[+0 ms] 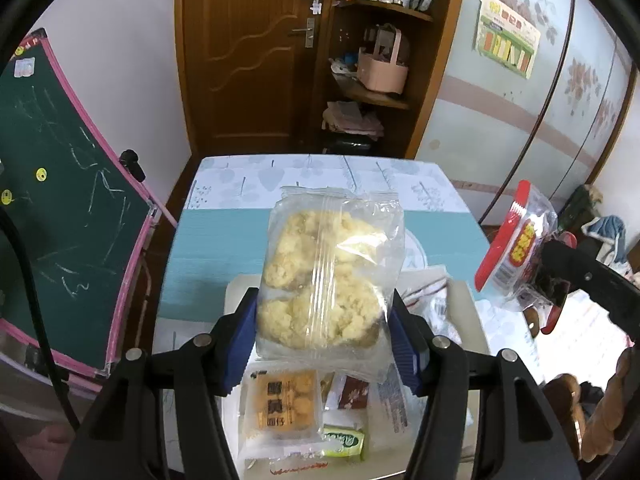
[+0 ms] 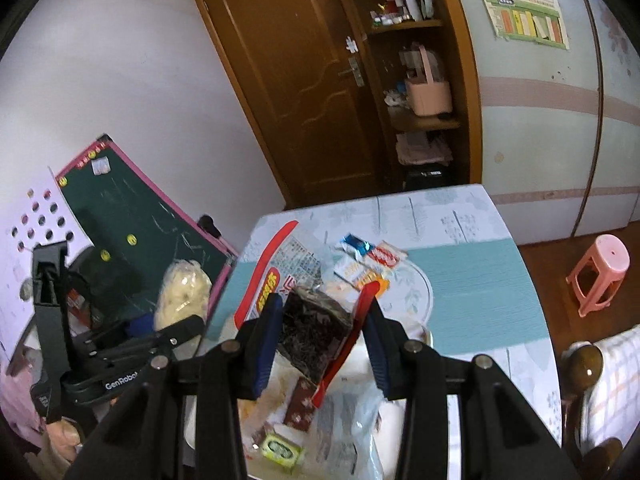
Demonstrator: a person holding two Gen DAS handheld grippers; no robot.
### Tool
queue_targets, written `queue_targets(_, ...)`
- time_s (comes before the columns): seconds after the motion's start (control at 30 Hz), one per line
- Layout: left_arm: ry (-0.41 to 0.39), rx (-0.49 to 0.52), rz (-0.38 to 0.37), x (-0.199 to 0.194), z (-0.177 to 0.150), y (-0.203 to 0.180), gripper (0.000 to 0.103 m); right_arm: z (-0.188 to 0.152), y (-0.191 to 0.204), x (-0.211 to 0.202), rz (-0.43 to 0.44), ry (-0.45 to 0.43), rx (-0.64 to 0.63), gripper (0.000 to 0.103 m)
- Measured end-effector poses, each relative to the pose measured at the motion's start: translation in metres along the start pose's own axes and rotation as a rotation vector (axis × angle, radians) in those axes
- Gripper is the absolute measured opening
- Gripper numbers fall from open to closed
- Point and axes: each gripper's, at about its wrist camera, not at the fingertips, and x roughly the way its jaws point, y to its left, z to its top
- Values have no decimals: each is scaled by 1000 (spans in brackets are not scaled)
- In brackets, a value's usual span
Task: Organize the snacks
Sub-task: 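Carry both items over the white tray and release them inside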
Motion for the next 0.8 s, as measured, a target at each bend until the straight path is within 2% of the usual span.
queue_targets(0.17, -5, 35, 53, 8, -14, -11, 59, -22, 0, 4, -54, 29, -5, 40)
queue_targets(0.43, 49, 32, 45, 21, -29, -15, 59, -42, 9, 17, -83, 82, -39, 41)
queue_targets(0.8, 89, 33, 58, 28, -34, -19, 59, -47, 19, 22, -94, 111, -80, 41)
